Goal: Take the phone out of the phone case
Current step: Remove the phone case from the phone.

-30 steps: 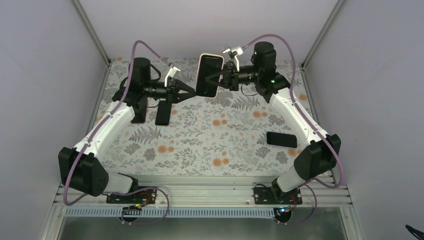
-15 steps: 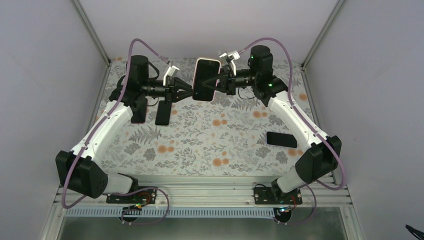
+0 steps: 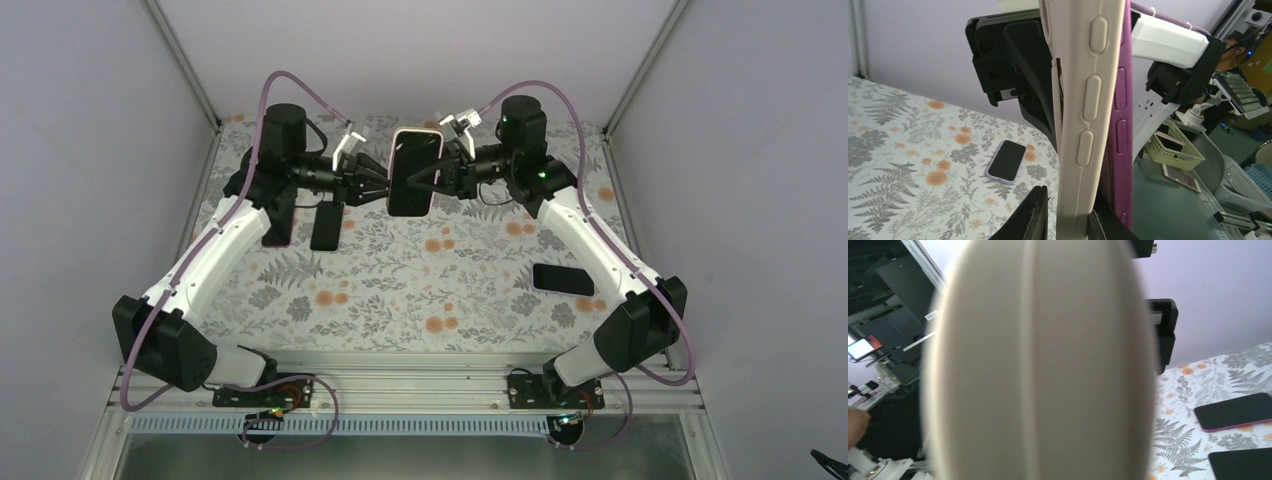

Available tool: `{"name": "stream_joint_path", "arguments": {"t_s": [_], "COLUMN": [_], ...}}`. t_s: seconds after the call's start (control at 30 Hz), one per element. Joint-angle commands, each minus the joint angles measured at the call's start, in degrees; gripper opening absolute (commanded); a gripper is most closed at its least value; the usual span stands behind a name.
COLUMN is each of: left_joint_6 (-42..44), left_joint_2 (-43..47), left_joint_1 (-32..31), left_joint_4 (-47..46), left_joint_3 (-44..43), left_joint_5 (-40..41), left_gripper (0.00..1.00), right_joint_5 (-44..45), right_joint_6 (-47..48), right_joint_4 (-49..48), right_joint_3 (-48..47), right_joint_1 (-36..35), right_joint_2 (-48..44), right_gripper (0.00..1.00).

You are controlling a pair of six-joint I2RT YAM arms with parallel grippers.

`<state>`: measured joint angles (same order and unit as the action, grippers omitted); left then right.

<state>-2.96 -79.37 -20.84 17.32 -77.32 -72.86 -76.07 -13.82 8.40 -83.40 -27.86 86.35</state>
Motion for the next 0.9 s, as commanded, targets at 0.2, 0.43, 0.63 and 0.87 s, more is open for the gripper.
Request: {"name": "stream_joint_path", "arguments": {"t_s": [0.2,0.43,0.63,0.87], "left_joint_6": [-4.4,-6.6,-16.8,-18.7], "left_joint_2": [1.8,2.8,1.6,1.1], "left_joint_1": [-6.1,-4.8,0.4,3.4], "left_joint_4": [-15.8,-17.7,-22.9,-22.1], "left_joint_3": [7.7,10.5,12.1,12.7], "left_joint_5": [4.2,4.2,4.1,5.3], "left_gripper": [0.1,0.02,0.02,0.02], "right_joint_5": [-16.3,-9.7,-5.2,-2.0], "right_joint_6": [-1.5,-1.4,-1.5,-6.2], "right_joint_4": [6.1,6.7,8.2,5.5], "right_joint_3": [1.1,0.3,-1.9,-1.2], "right_joint_1": [-10.1,-8.3,-4.1,0.6], "right_joint_2": [2.6,3.5,4.5,3.8], "right_gripper": [0.04,0.04,0.14,0.36]}}
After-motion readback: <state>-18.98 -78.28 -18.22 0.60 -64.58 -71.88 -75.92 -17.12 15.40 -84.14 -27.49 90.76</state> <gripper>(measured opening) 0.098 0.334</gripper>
